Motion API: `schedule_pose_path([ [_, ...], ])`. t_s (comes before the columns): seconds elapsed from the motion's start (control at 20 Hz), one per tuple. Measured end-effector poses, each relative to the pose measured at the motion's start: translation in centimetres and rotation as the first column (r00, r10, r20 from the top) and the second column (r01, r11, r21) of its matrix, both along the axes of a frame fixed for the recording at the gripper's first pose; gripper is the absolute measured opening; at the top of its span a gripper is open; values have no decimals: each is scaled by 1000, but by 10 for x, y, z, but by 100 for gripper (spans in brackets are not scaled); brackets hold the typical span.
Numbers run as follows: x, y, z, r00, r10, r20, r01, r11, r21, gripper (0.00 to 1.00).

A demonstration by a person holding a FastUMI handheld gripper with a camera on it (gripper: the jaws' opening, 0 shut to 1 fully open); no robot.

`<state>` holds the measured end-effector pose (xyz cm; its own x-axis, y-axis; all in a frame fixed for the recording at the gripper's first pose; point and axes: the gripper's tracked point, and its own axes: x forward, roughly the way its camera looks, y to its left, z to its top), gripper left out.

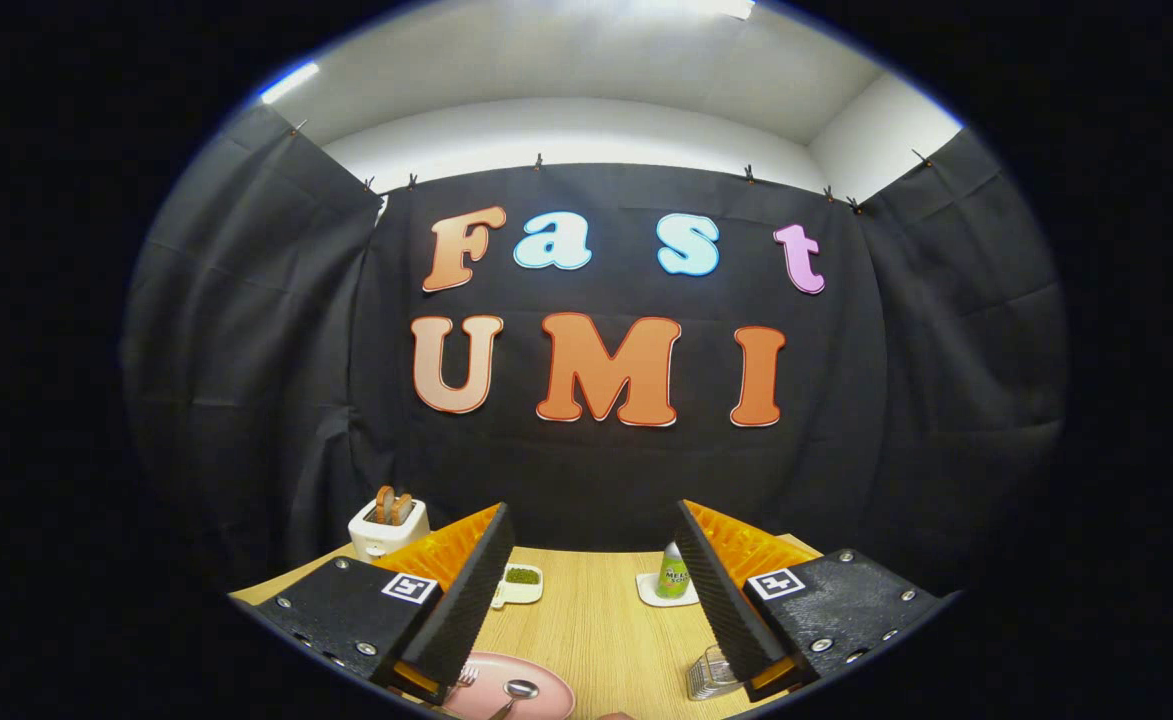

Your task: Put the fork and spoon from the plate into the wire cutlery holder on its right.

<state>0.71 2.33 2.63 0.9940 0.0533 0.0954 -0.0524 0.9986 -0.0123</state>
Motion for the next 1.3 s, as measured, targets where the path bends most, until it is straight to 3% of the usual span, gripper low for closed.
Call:
schedule_pose_path([
  [0.2,5,10,-49,991,19,-131,-21,1000,-18,97],
  [0.45,2,41,-132,927,89,-363,-88,996,17,97],
  [0.7,-10,69,-212,812,130,-569,-148,989,14,94],
  [0.85,-20,75,-267,729,110,-675,-166,986,-19,91],
  [1.15,-39,84,-335,592,89,-801,-181,983,-25,85],
  [1.3,-47,87,-358,517,82,-852,-181,983,-15,78],
])
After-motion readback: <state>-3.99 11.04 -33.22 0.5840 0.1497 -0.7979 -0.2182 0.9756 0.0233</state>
